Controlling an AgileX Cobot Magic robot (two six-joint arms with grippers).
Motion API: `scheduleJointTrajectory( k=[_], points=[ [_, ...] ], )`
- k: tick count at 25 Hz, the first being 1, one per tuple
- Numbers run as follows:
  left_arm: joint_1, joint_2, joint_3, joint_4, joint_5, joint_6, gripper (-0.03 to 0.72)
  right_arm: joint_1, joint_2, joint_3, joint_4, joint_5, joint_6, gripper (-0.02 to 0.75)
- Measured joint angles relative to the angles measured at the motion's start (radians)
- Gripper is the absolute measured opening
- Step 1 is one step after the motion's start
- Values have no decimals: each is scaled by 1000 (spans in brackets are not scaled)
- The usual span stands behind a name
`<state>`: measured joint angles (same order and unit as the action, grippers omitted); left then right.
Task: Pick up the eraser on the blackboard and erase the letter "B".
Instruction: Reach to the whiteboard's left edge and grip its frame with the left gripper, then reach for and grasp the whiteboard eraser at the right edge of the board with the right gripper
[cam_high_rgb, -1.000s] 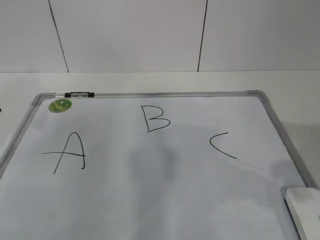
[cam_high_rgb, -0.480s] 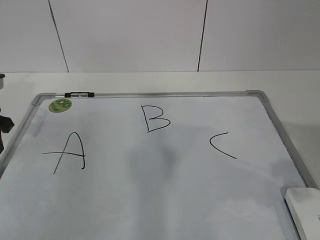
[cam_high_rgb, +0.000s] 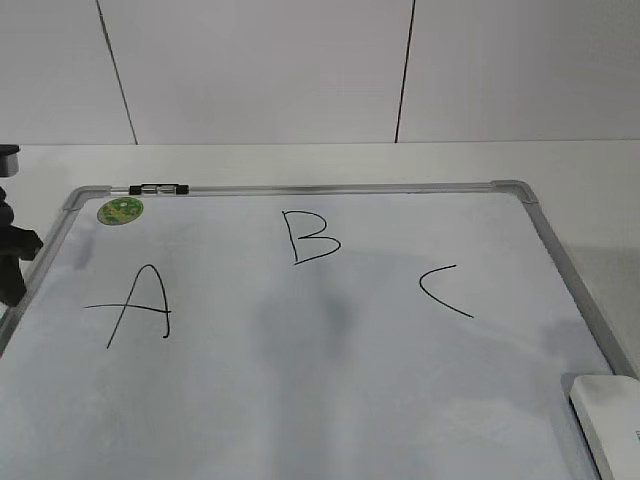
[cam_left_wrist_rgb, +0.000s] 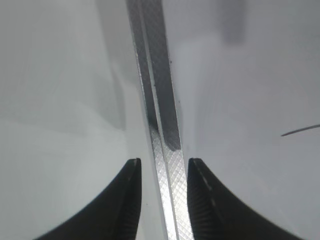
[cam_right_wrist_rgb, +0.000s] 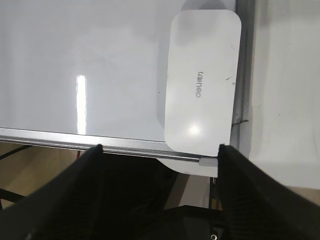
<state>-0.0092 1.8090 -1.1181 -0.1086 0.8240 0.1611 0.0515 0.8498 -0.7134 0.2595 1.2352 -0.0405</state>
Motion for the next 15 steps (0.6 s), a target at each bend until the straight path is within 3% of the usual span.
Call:
scheduleJointTrajectory(
  k=[15],
  points=[
    [0,41,0,13,-7,1,234,0,0,0,0,0,0,549]
  ],
)
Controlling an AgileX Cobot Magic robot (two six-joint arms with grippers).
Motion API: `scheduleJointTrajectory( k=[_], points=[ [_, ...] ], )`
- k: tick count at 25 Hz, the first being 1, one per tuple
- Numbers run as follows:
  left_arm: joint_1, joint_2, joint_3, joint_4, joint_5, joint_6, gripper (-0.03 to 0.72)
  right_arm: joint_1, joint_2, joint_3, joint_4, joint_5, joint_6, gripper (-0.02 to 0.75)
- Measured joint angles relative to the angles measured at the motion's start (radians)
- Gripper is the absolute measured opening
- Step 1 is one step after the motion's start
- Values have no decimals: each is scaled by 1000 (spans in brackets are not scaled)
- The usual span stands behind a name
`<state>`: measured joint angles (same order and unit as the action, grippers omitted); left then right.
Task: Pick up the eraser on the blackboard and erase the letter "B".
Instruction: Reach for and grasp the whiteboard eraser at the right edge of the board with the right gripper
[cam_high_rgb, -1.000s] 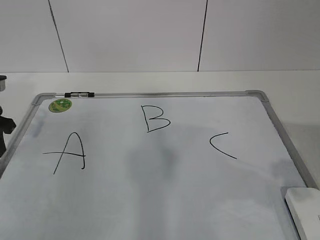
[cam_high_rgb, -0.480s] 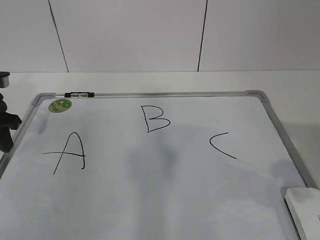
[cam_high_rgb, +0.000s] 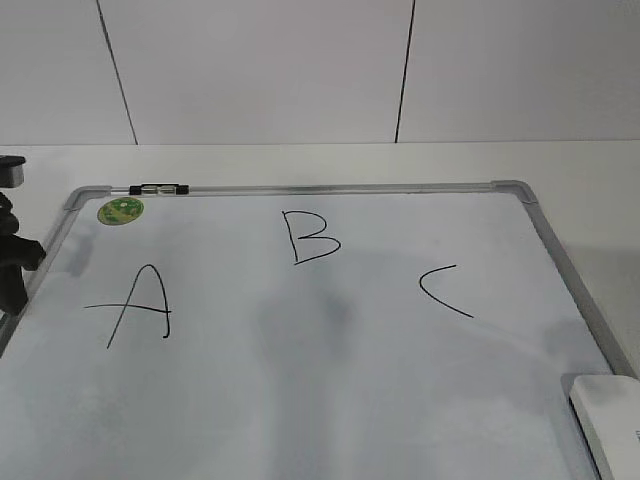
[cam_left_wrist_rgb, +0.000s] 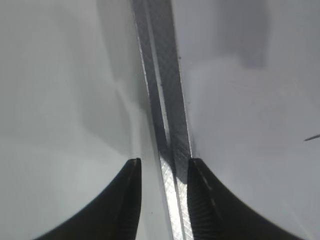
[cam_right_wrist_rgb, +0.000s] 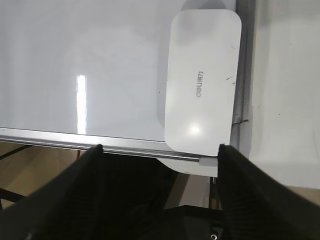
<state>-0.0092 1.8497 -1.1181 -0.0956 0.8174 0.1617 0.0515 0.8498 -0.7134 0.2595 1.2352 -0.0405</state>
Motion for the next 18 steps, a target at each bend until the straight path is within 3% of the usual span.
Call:
scheduleJointTrajectory(
  k=[12,18],
  points=[
    [0,20,-2,4,2,0,230,0,0,0,0,0,-2,549],
    [0,20,-2,4,5,0,102,0,0,0,0,0,-2,549]
  ],
)
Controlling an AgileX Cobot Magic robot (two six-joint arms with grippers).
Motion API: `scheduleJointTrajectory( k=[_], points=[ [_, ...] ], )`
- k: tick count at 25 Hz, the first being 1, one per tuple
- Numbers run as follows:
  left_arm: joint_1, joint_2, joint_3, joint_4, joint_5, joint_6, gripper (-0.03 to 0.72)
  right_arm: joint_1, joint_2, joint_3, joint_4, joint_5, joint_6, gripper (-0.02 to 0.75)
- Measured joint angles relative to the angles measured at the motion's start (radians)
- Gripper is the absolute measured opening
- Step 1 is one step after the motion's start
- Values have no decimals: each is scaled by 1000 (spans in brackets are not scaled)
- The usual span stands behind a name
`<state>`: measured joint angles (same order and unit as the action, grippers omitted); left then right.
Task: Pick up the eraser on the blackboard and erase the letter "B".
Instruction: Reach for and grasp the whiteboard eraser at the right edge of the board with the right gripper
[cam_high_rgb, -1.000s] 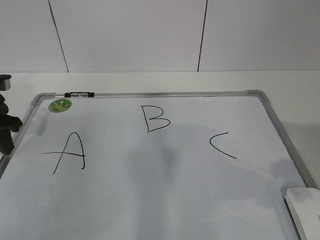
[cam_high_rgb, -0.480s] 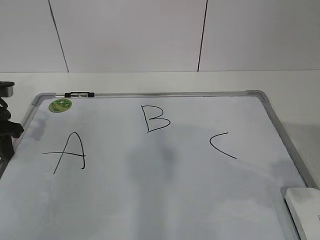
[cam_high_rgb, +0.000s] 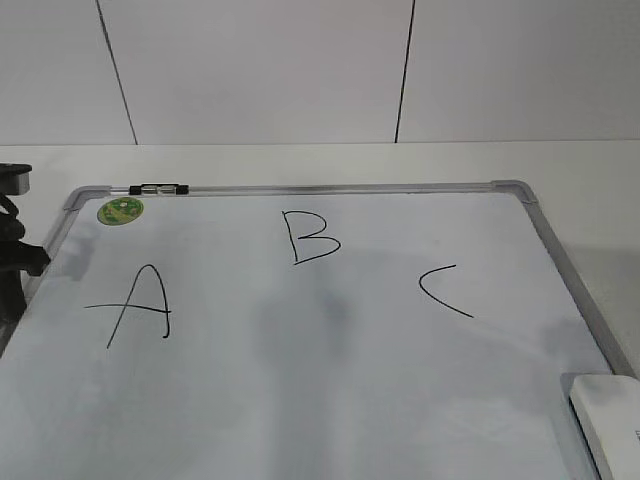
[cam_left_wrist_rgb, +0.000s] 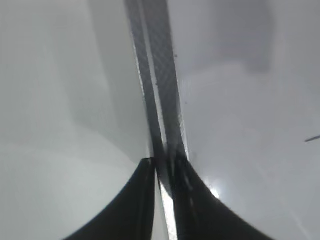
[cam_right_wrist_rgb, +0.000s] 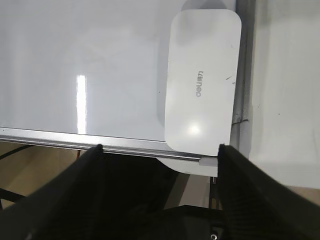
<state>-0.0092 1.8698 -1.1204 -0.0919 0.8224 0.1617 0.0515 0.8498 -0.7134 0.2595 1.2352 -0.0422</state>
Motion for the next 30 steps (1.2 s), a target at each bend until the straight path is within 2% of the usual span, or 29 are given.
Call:
scheduleJointTrajectory(
  k=[2,7,11,14,30],
  points=[
    [0,0,0,-4,0,0,61,0,0,0,0,0,0,549],
    [0,0,-4,-16,2,-21,28,0,0,0,0,0,19,559],
    [2,0,-4,-17,2,-25,25,0,12,0,0,0,42,639],
    [2,0,-4,-17,2,-27,25,0,42,0,0,0,64,667],
    [2,0,-4,-18,5,-27,24,0,330,-2,-46,-49,76,670]
  ],
)
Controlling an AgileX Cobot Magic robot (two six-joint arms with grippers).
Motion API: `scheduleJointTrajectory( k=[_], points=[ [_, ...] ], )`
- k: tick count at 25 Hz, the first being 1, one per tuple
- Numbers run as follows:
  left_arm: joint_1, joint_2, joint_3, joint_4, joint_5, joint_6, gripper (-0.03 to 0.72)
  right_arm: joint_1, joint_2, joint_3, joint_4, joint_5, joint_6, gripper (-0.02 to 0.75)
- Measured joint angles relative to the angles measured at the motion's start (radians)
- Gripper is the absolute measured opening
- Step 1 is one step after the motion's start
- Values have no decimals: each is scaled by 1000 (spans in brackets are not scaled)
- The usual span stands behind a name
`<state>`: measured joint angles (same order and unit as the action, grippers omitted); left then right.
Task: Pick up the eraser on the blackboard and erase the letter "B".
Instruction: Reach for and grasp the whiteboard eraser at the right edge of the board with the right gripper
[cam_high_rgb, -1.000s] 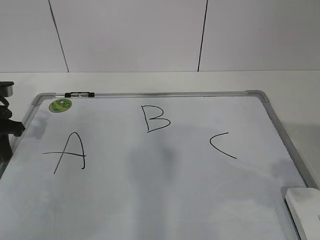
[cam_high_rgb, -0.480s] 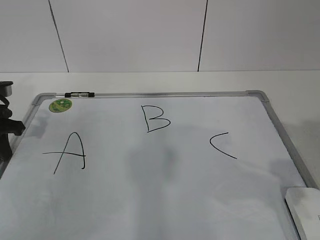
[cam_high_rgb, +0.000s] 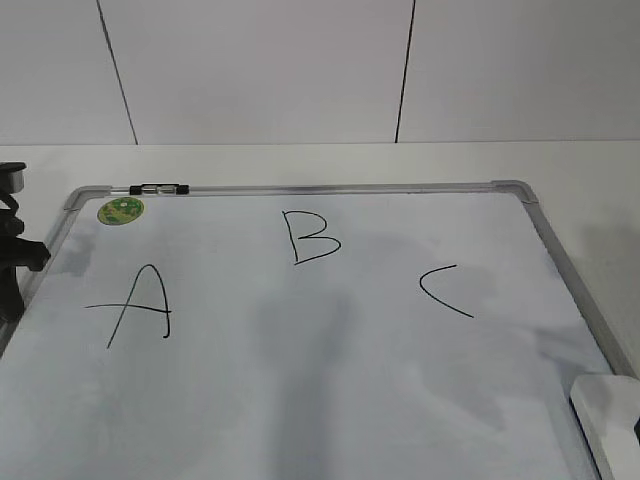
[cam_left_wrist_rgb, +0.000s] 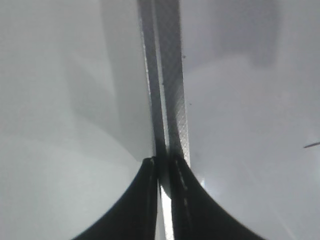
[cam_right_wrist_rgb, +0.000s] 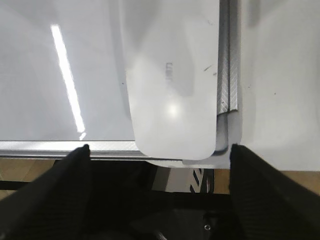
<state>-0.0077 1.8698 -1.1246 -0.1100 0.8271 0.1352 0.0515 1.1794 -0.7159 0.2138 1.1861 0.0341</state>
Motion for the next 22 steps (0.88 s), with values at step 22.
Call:
scheduleJointTrajectory(
  k=[22],
  points=[
    [0,0,0,-2,0,0,22,0,268,-3,-32,-208,-42,670]
  ],
)
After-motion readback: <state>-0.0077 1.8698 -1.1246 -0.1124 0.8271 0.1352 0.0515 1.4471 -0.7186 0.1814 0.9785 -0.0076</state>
